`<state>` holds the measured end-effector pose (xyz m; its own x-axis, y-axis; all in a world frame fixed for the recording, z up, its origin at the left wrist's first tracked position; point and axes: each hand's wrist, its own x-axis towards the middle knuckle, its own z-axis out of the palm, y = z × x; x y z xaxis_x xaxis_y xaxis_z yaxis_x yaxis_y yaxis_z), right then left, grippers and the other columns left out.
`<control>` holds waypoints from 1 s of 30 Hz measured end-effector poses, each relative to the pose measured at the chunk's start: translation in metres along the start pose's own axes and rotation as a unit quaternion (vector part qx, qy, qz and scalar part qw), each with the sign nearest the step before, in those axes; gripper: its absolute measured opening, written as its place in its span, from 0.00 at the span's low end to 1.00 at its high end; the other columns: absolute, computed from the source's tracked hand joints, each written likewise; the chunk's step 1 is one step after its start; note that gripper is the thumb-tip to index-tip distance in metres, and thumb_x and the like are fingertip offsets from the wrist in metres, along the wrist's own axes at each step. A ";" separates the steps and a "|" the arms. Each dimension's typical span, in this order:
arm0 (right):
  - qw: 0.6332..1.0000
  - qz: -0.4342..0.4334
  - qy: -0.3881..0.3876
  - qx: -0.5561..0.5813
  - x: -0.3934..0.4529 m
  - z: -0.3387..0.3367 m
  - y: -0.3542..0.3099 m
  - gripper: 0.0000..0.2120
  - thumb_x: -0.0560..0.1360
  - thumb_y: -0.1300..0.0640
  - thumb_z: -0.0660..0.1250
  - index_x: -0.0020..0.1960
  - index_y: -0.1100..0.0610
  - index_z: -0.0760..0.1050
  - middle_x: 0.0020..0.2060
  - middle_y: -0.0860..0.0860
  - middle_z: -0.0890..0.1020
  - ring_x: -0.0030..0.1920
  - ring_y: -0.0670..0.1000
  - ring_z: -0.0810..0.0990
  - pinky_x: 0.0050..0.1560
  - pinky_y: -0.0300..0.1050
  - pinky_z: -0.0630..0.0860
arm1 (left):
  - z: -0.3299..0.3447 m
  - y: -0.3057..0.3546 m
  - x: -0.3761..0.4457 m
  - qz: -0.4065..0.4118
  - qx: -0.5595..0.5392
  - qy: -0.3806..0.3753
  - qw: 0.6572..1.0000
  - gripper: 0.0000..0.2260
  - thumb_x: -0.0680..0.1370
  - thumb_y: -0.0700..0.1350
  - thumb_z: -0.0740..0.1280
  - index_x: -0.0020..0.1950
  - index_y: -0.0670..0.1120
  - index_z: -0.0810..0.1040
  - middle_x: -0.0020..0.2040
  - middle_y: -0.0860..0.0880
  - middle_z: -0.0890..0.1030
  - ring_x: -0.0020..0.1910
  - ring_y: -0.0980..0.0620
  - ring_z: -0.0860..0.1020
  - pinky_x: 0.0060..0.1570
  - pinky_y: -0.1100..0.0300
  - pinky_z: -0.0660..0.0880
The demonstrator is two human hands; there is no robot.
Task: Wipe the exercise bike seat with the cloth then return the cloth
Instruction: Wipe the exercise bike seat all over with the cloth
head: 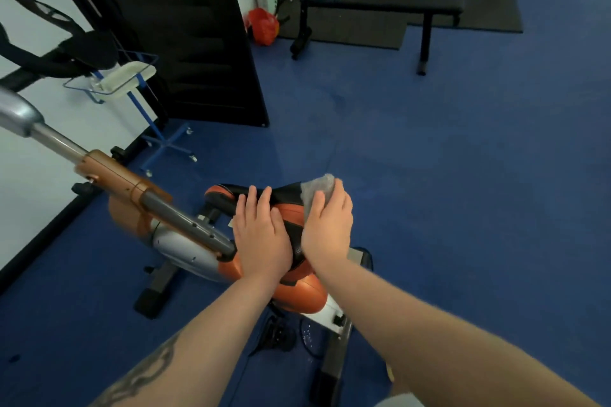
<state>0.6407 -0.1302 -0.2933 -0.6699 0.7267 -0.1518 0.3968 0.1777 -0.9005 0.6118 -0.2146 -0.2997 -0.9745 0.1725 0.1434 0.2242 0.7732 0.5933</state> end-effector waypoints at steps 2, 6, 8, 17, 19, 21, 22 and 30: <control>1.000 -0.020 0.011 0.011 -0.039 0.009 0.008 0.28 0.82 0.50 0.53 0.79 0.50 0.46 0.78 0.54 0.52 0.75 0.56 0.57 0.71 0.51 0.60 | 0.000 -0.001 0.001 0.006 -0.009 0.007 1.000 0.19 0.81 0.44 0.52 0.73 0.47 0.64 0.76 0.47 0.60 0.76 0.49 0.51 0.74 0.50 0.49; 1.000 -0.005 0.006 -0.002 -0.030 0.008 0.009 0.29 0.82 0.48 0.51 0.79 0.50 0.45 0.78 0.54 0.50 0.76 0.56 0.56 0.70 0.51 0.62 | 0.002 0.003 0.003 -0.009 -0.016 0.012 1.000 0.19 0.81 0.45 0.52 0.72 0.48 0.65 0.76 0.48 0.60 0.76 0.50 0.51 0.74 0.49 0.49; 1.000 0.018 -0.013 -0.013 0.011 0.000 0.003 0.24 0.82 0.48 0.50 0.76 0.55 0.57 0.74 0.57 0.62 0.71 0.57 0.65 0.66 0.52 0.66 | 0.003 0.003 0.003 -0.006 -0.018 0.018 1.000 0.19 0.81 0.44 0.52 0.72 0.48 0.65 0.75 0.48 0.61 0.76 0.50 0.52 0.74 0.49 0.50; 0.908 -0.265 -0.167 -0.278 0.023 -0.029 0.024 0.27 0.80 0.44 0.44 0.77 0.50 0.56 0.77 0.51 0.56 0.76 0.54 0.53 0.74 0.46 0.55 | 0.005 0.002 -0.002 -0.018 -0.070 0.044 0.996 0.18 0.82 0.46 0.52 0.71 0.51 0.67 0.75 0.53 0.62 0.75 0.58 0.52 0.73 0.55 0.52; 0.855 -0.333 -0.209 -0.338 0.036 -0.038 0.019 0.27 0.81 0.45 0.41 0.79 0.50 0.50 0.78 0.50 0.52 0.78 0.53 0.46 0.77 0.46 0.48 | 0.005 0.005 -0.002 -0.031 -0.060 0.047 0.997 0.18 0.82 0.47 0.52 0.70 0.51 0.68 0.75 0.54 0.62 0.75 0.59 0.51 0.73 0.55 0.52; 0.806 -0.374 -0.265 -0.374 0.059 -0.039 0.010 0.27 0.82 0.45 0.42 0.79 0.50 0.48 0.78 0.48 0.53 0.78 0.52 0.47 0.76 0.48 0.52 | 0.005 0.009 -0.003 -0.051 -0.023 0.068 0.996 0.17 0.81 0.47 0.54 0.70 0.49 0.68 0.74 0.52 0.64 0.75 0.58 0.54 0.73 0.56 0.53; 0.796 -0.384 -0.287 -0.370 0.069 -0.037 0.005 0.26 0.82 0.44 0.44 0.79 0.49 0.49 0.77 0.48 0.56 0.77 0.52 0.50 0.75 0.49 0.57 | 0.005 0.011 -0.004 -0.066 -0.003 0.080 0.995 0.17 0.81 0.47 0.56 0.70 0.48 0.69 0.74 0.51 0.65 0.74 0.56 0.56 0.73 0.56 0.54; 0.806 -0.309 -0.413 -0.291 0.111 -0.013 -0.019 0.20 0.81 0.43 0.46 0.55 0.49 0.73 0.54 0.50 0.79 0.53 0.55 0.77 0.47 0.50 0.72 | 0.031 0.057 -0.037 -0.271 -0.079 0.214 0.935 0.18 0.81 0.49 0.55 0.71 0.52 0.65 0.71 0.55 0.67 0.70 0.58 0.63 0.66 0.62 0.59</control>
<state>0.5670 -0.0443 -0.2880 -0.9459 -0.2680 -0.1829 -0.1079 0.7915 -0.6016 0.6606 -0.1581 -0.2961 -0.8603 -0.5046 0.0726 -0.2693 0.5706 0.7758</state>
